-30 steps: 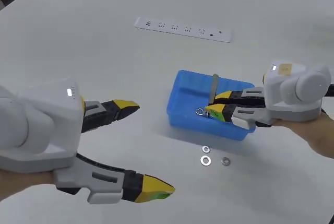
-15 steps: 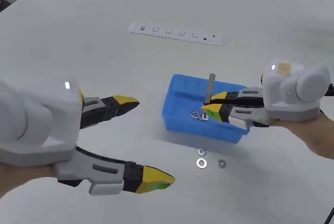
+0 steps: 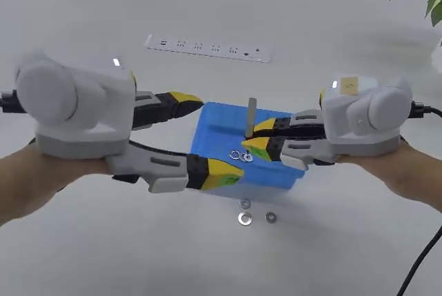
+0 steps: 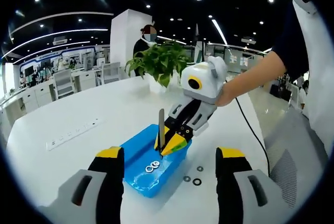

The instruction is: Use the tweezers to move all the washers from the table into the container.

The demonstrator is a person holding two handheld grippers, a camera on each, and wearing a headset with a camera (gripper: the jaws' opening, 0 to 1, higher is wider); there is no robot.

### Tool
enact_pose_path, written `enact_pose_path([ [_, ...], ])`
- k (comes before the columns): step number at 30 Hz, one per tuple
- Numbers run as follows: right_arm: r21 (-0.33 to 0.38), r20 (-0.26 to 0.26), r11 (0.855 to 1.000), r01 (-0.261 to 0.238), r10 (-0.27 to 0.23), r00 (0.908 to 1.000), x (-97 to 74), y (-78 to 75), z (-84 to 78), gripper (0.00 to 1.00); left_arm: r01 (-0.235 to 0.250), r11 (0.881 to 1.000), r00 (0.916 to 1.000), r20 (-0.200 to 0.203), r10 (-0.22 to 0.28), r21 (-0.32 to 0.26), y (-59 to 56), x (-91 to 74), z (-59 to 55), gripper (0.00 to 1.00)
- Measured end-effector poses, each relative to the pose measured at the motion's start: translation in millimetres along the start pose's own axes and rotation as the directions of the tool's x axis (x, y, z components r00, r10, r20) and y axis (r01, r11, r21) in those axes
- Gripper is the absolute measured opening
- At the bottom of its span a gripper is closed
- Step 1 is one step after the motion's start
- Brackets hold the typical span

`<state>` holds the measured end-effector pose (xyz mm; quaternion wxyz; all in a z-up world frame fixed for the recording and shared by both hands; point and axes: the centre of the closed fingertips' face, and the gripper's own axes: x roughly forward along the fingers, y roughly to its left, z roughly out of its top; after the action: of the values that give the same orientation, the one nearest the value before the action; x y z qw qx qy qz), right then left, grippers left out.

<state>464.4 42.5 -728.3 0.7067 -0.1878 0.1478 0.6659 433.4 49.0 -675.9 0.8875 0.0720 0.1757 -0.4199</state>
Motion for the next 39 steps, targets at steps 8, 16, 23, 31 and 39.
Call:
enact_pose_path([
  [8,-0.027,0.003,1.000,-0.008,0.008,1.0000,0.1,6.9,5.1,0.08,0.045,0.998,0.9979,0.045,-0.046,0.037,7.7,16.2,18.5,0.59],
  [16,-0.041,-0.006,0.999,-0.019,0.019,0.9998,1.2,10.4,3.4,0.08,0.092,0.991,0.9942,0.046,-0.097,0.097,7.6,24.1,28.9,0.30],
  [23,-0.045,-0.006,0.999,-0.025,0.025,0.9997,2.4,11.9,4.8,0.08,0.125,0.986,0.9914,0.024,-0.129,0.113,2.0,23.6,25.7,0.20],
  [31,-0.052,-0.010,0.998,-0.039,0.039,0.9992,4.0,14.1,5.0,0.08,0.158,0.981,0.9868,0.019,-0.161,0.116,-4.1,20.3,25.5,0.12],
  [39,-0.069,-0.024,0.996,-0.055,0.053,0.9983,3.7,16.9,2.1,0.09,0.185,0.973,0.9824,-0.003,-0.187,0.138,-6.6,20.2,24.7,0.08],
])
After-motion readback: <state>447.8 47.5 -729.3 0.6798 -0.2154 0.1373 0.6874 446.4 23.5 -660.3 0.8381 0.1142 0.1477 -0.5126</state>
